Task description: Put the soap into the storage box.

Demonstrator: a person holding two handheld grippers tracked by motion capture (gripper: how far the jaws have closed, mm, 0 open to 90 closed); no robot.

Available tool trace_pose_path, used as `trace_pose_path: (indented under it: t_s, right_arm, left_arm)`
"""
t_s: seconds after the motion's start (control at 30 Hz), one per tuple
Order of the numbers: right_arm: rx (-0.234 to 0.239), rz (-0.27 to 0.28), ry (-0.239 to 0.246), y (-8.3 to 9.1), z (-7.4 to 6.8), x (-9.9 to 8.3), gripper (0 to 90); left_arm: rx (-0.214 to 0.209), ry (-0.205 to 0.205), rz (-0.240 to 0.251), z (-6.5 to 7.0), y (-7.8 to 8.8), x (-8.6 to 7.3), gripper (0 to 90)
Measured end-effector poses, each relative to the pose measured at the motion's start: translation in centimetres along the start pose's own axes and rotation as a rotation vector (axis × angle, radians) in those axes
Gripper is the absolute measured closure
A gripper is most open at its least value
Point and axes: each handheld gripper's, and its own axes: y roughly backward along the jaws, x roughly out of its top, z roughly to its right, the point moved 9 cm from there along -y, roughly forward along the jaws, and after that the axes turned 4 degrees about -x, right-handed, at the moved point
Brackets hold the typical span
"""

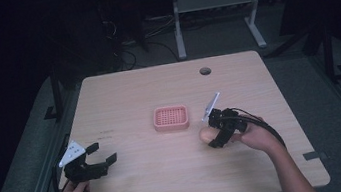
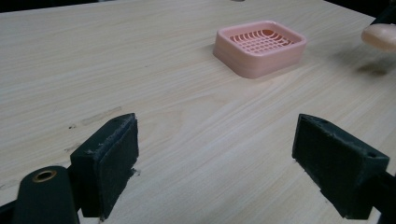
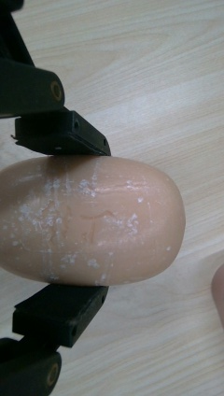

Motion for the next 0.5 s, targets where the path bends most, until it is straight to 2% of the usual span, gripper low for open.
trace_pose_path:
  t_s: [0.23, 0.5]
  right_arm:
    - [0.002, -0.024, 0.022, -0.1, 0.2, 0.9, 31.9]
    - [0.008, -0.013, 0.03, 0.3, 0.3, 1.9, 31.9]
  left_arm:
    - [0.0, 0.003, 0.003, 0.0, 0.0, 0.0, 14.3]
    - [0.0, 0.002, 0.003, 0.0, 0.0, 0.0, 14.3]
